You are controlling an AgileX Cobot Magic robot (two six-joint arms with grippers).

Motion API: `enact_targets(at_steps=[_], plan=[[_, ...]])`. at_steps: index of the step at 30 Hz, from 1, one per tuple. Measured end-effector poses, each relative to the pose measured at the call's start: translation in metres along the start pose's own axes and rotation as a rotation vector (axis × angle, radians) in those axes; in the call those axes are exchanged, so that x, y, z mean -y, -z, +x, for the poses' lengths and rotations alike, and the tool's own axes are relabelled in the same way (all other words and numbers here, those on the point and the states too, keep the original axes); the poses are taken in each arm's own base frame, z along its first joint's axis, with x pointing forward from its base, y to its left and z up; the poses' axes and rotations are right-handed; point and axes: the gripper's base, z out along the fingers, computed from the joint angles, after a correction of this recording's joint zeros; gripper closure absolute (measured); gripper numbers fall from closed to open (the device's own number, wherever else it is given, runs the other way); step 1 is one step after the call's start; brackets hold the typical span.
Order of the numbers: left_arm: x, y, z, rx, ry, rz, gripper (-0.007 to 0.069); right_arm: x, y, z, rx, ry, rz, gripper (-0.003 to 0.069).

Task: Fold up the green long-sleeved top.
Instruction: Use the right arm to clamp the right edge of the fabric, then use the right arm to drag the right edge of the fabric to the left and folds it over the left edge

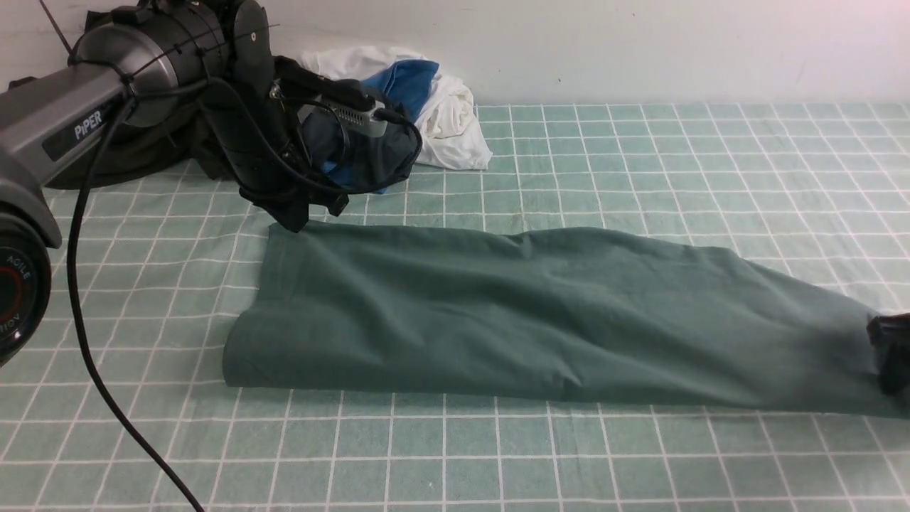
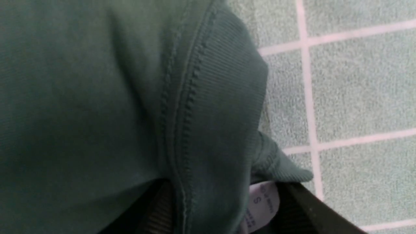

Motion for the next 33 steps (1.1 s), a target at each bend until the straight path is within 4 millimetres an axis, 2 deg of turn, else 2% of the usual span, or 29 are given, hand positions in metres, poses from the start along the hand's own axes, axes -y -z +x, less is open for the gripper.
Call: enact_targets(at_steps=[2, 6, 8, 10, 11, 12, 13, 14, 15, 18, 19, 20, 21, 22, 23, 24, 26, 28, 29, 33], plan=[[0.0, 0.002, 0.0, 0.001, -0.001, 0.0, 0.0628, -0.002, 0.0, 0.0, 0.002, 0.013, -0.003, 0.0378], [0.0, 0.02, 0.0, 0.024, -0.005, -0.007, 0.0628, -0.002, 0.005, 0.0, 0.011, 0.038, 0.01, 0.0592], [0.001, 0.03, 0.001, 0.034, -0.008, -0.014, 0.0628, 0.0, 0.011, -0.002, 0.018, 0.048, 0.032, 0.0624], [0.001, 0.057, 0.004, 0.066, -0.014, -0.036, 0.0628, 0.005, 0.032, -0.004, 0.048, 0.054, 0.095, 0.0636], [0.0, 0.073, 0.006, 0.082, -0.02, -0.057, 0.0628, 0.008, 0.05, -0.006, 0.08, 0.048, 0.129, 0.0636], [0.0, 0.076, 0.007, 0.081, -0.021, -0.061, 0.0628, 0.008, 0.053, -0.007, 0.086, 0.05, 0.137, 0.0636], [0.001, 0.088, 0.01, 0.092, -0.022, -0.071, 0.0628, 0.009, 0.07, -0.007, 0.121, 0.043, 0.153, 0.0636], [0.001, 0.114, 0.015, 0.122, -0.023, -0.094, 0.0628, 0.005, 0.105, -0.011, 0.211, 0.035, 0.167, 0.0636], [0.002, 0.129, 0.019, 0.146, -0.02, -0.108, 0.0628, 0.001, 0.123, -0.011, 0.26, 0.04, 0.169, 0.0636], [0.006, 0.176, 0.031, 0.234, 0.003, -0.143, 0.0628, -0.04, 0.191, -0.009, 0.472, 0.142, 0.118, 0.0636], [0.006, 0.178, 0.032, 0.24, 0.003, -0.144, 0.0628, -0.044, 0.194, -0.008, 0.482, 0.153, 0.112, 0.0636], [0.007, 0.186, 0.035, 0.256, 0.01, -0.149, 0.0628, -0.06, 0.206, -0.006, 0.519, 0.199, 0.081, 0.0636], [0.01, 0.209, 0.043, 0.305, 0.026, -0.161, 0.0628, -0.101, 0.229, -0.002, 0.598, 0.321, -0.008, 0.0636], [0.012, 0.22, 0.047, 0.326, 0.032, -0.164, 0.0628, -0.125, 0.236, 0.001, 0.626, 0.391, -0.066, 0.0636], [0.012, 0.22, 0.047, 0.327, 0.034, -0.164, 0.0628, -0.13, 0.236, 0.003, 0.624, 0.406, -0.077, 0.0636], [0.014, 0.235, 0.055, 0.359, 0.047, -0.169, 0.0628, -0.171, 0.238, 0.009, 0.641, 0.516, -0.171, 0.0636], [0.018, 0.246, 0.066, 0.372, 0.059, -0.169, 0.0628, -0.222, 0.229, 0.018, 0.639, 0.637, -0.282, 0.0636], [0.021, 0.252, 0.077, 0.375, 0.074, -0.167, 0.0628, -0.257, 0.217, 0.024, 0.638, 0.71, -0.345, 0.0636], [0.024, 0.256, 0.085, 0.376, 0.082, -0.166, 0.0628, -0.284, 0.202, 0.03, 0.629, 0.758, -0.386, 0.0636], [0.034, 0.261, 0.119, 0.356, 0.106, -0.156, 0.0628, -0.352, 0.15, 0.043, 0.621, 0.844, -0.456, 0.0634]])
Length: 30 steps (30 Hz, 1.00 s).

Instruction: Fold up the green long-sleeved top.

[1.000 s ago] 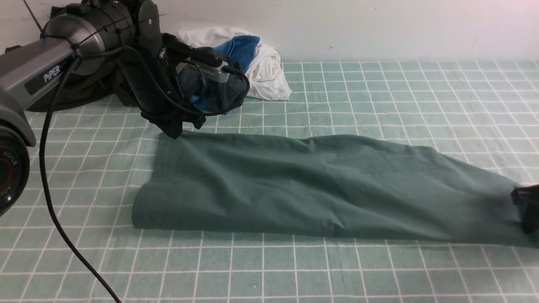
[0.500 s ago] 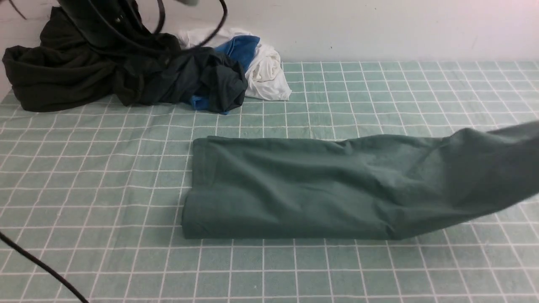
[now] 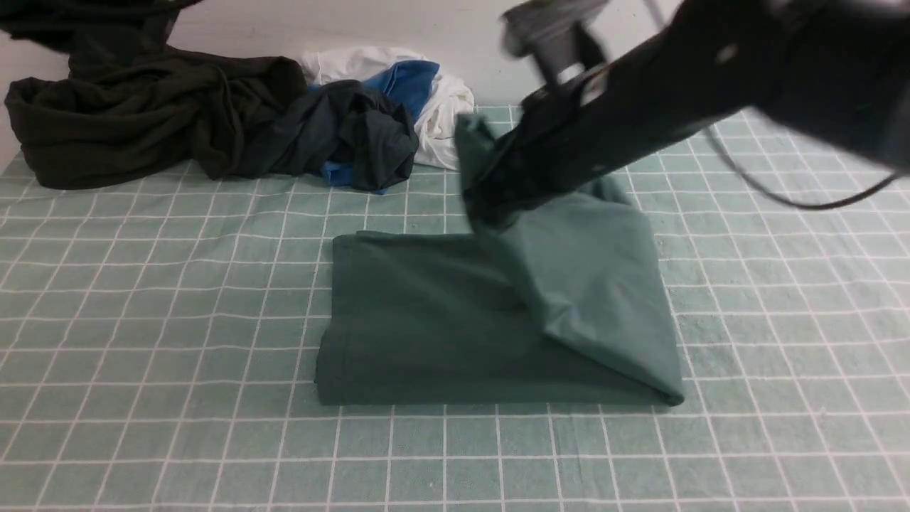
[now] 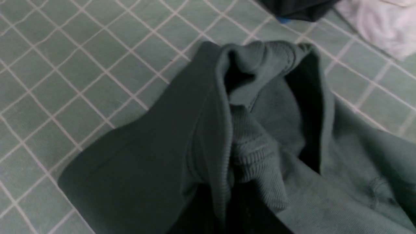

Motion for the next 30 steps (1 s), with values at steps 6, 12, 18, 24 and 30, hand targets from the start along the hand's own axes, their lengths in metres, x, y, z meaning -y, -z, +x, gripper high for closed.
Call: enact_targets(at_steps=[6, 12, 18, 24, 30], plan=[[0.015, 0.014, 0.079, -0.091, 0.018, 0.017, 0.0628, -0.038, -0.06, 0.01, -0.004, 0.004, -0.076, 0.0495], [0.029, 0.015, 0.174, -0.048, 0.091, -0.042, 0.0627, -0.052, -0.027, -0.017, -0.055, 0.06, -0.135, 0.0268], [0.038, 0.013, 0.241, 0.146, 0.105, -0.123, 0.0627, -0.035, 0.052, -0.03, -0.159, 0.085, -0.075, 0.0303], [0.044, 0.012, 0.268, 0.328, 0.101, -0.143, 0.0627, -0.04, 0.127, -0.026, -0.077, 0.105, -0.062, 0.0504], [0.044, 0.02, 0.275, 0.391, 0.09, -0.178, 0.0627, -0.046, 0.195, 0.02, 0.07, 0.104, -0.036, 0.0664]])
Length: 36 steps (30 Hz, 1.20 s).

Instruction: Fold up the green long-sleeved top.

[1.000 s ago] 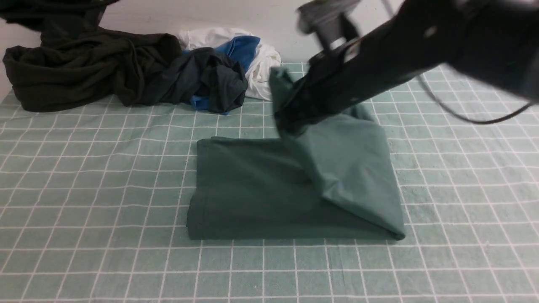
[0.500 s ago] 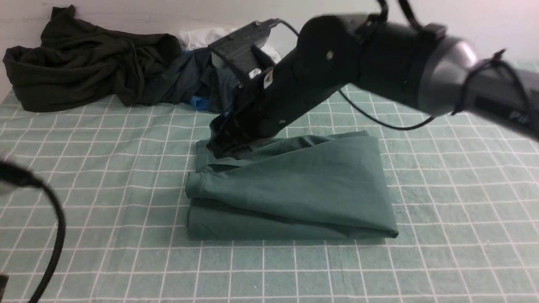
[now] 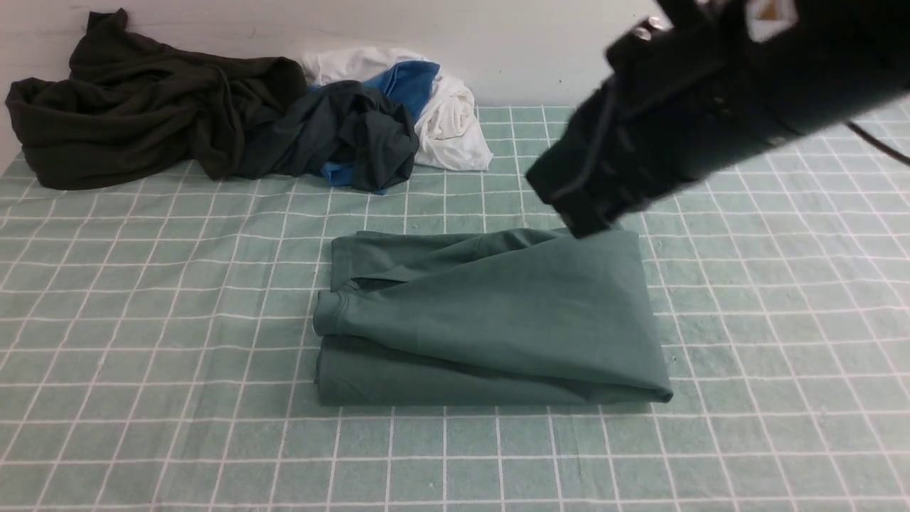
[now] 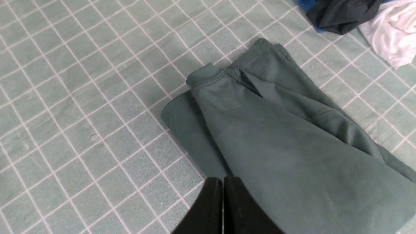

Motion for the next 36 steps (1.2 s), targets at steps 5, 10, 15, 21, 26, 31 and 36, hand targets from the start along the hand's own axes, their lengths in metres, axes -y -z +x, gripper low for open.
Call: enact_targets(at_steps=[5, 10, 15, 21, 26, 31, 36], plan=[[0.0, 0.0, 0.0, 0.006, -0.001, -0.001, 0.0627, -0.007, 0.03, 0.041, 0.115, 0.0, 0.033, 0.067], [0.0, 0.0, -0.001, 0.009, -0.001, -0.001, 0.0627, -0.01, 0.034, 0.068, 0.157, 0.0, 0.053, 0.0671], [0.0, 0.0, -0.001, 0.011, -0.002, -0.001, 0.0627, -0.011, 0.03, 0.078, 0.127, -0.002, 0.049, 0.0671], [0.0, 0.0, -0.001, 0.011, -0.002, -0.002, 0.0627, -0.011, 0.03, 0.083, 0.082, 0.001, 0.042, 0.0671], [0.0, 0.0, -0.001, 0.011, -0.003, -0.002, 0.0627, -0.013, 0.041, 0.081, 0.144, -0.02, 0.036, 0.0671], [0.0, 0.0, -0.001, 0.011, -0.003, -0.002, 0.0627, -0.015, 0.046, 0.075, 0.279, -0.032, 0.031, 0.0671], [0.0, 0.0, -0.001, 0.011, -0.003, -0.002, 0.0627, -0.011, 0.056, 0.109, 0.447, -0.04, 0.125, 0.0671]])
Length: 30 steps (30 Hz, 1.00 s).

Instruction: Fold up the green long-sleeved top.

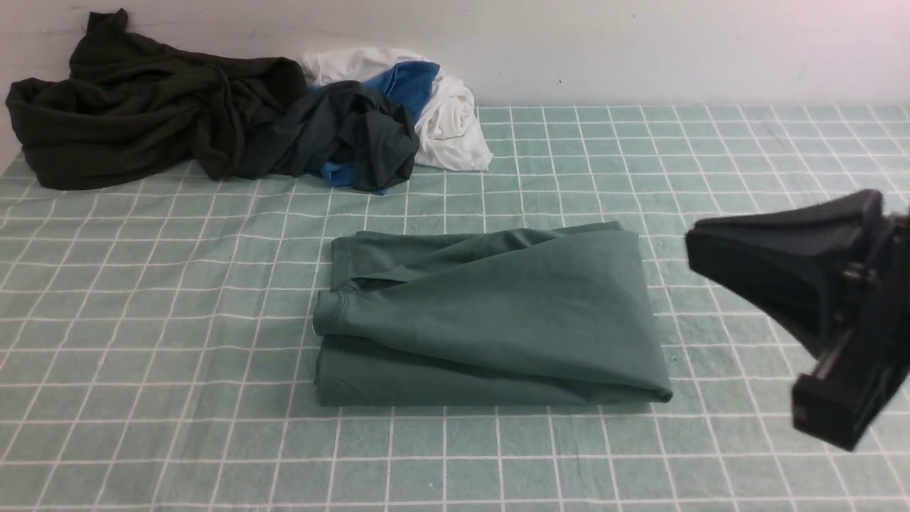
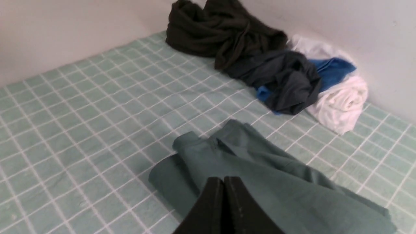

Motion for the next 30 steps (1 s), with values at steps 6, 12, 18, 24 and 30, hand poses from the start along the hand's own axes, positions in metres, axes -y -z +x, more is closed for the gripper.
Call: enact_targets(at_steps=[6, 12, 18, 24, 30], plan=[[0.0, 0.0, 0.0, 0.0, 0.0, 0.0, 0.0627, 0.019, 0.045, 0.066, 0.116, -0.141, 0.243, 0.0672], [0.0, 0.0, 0.0, 0.0, 0.0, 0.0, 0.0627, 0.023, 0.077, 0.146, 0.166, -0.177, 0.551, 0.0672], [0.0, 0.0, 0.0, 0.001, 0.0, 0.0, 0.0627, 0.025, 0.076, 0.199, 0.137, -0.232, 0.715, 0.0672], [0.0, 0.0, 0.0, 0.001, 0.0, 0.0, 0.0627, 0.025, 0.075, 0.208, 0.062, -0.258, 0.731, 0.0672], [0.0, 0.0, 0.0, 0.001, 0.0, 0.0, 0.0627, 0.025, 0.076, 0.208, 0.057, -0.259, 0.731, 0.0672]])
